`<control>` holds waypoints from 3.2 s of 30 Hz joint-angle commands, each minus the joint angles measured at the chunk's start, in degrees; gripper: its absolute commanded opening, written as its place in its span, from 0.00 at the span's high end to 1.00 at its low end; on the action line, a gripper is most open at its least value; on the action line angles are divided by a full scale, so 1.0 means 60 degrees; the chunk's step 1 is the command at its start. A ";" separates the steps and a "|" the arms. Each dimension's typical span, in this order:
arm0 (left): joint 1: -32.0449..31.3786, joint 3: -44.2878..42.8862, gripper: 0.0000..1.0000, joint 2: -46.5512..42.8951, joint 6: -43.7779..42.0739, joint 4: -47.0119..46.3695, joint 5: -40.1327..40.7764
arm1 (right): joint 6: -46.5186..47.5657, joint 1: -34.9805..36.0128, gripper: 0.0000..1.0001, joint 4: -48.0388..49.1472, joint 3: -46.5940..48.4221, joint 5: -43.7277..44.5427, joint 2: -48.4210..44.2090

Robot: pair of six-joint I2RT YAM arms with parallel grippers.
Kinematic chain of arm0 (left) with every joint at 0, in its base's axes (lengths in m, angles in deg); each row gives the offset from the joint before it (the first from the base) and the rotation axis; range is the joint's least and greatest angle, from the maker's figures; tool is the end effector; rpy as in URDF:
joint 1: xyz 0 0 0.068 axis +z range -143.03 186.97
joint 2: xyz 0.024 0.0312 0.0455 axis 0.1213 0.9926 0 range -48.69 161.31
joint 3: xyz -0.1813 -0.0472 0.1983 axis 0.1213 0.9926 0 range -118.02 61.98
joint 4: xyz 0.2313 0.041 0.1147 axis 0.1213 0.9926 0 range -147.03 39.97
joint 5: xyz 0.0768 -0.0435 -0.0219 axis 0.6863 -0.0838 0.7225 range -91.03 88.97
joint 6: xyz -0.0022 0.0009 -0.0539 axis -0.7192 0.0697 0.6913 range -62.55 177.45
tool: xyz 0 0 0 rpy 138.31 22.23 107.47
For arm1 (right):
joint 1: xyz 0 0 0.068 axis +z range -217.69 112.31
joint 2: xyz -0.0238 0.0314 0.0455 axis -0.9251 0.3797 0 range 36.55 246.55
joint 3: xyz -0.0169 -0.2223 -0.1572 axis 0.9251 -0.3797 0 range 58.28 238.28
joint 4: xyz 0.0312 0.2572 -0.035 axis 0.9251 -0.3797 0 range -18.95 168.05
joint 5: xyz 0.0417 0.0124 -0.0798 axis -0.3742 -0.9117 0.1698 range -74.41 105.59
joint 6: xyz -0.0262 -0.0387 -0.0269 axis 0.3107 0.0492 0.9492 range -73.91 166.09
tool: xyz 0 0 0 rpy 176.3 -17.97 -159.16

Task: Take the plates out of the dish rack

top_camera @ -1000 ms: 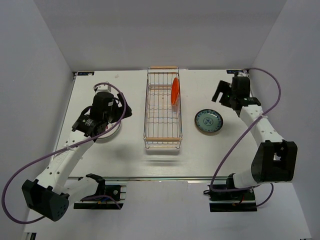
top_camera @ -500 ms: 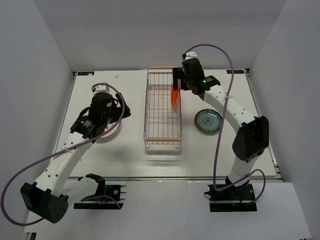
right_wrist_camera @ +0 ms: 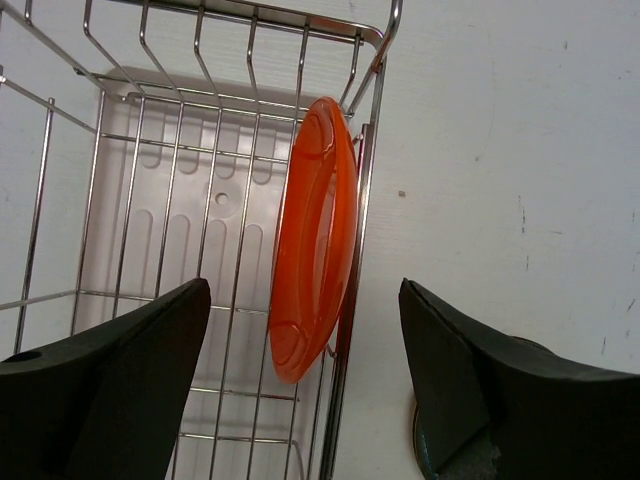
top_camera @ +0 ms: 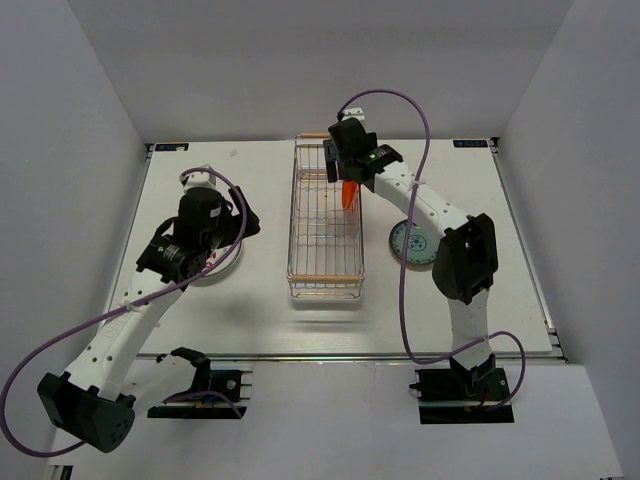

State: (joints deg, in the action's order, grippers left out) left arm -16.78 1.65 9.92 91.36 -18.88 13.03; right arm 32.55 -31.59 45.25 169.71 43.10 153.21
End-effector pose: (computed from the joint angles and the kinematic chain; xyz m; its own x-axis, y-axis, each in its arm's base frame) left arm 0.1984 -0.0779 0.3417 -0.5691 -0.3409 -0.7483 -0.1277 0.9356 -0.3291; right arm 0.3902 0.2643 0.3217 -0.5374 -0.1349 -0.8325 -0.1056 0.9901 -0.0922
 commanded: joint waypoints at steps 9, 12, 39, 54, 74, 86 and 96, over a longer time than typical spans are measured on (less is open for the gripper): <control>-0.0026 0.0285 0.02 -0.0188 0.0046 -0.0192 -0.0249 | -0.0219 0.0121 0.36 -0.0086 0.0792 0.0469 0.0478; -0.0026 0.0271 0.02 -0.0115 0.0046 -0.0162 -0.0264 | -0.0277 0.0092 0.41 -0.0159 0.0836 0.0615 0.0566; -0.0026 0.0183 0.02 -0.0188 0.0178 0.0014 -0.0015 | 0.0045 0.0122 1.00 0.0251 0.1085 0.1421 0.0054; -0.0026 0.0110 0.02 -0.0203 0.0178 0.0028 0.0131 | 0.0250 0.0048 1.00 0.1262 0.0967 0.0352 -0.1864; -0.0026 0.0183 0.02 -0.0525 0.0120 -0.0030 0.0102 | -0.1683 -0.4122 1.00 0.2564 -0.6557 -0.2268 -0.7136; -0.0026 0.0227 0.02 -0.0437 0.0017 -0.0103 0.0029 | -0.2254 -0.5708 1.00 0.4688 -1.0734 -0.4232 -0.7242; -0.0026 0.0242 0.02 -0.0481 -0.0042 -0.0162 -0.0015 | -0.2372 -0.6189 1.00 0.5349 -1.1103 -0.4277 -0.6554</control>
State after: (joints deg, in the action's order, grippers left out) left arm -16.78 3.22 8.08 91.71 -18.75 13.14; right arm 19.31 -67.13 72.66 102.59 17.96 113.15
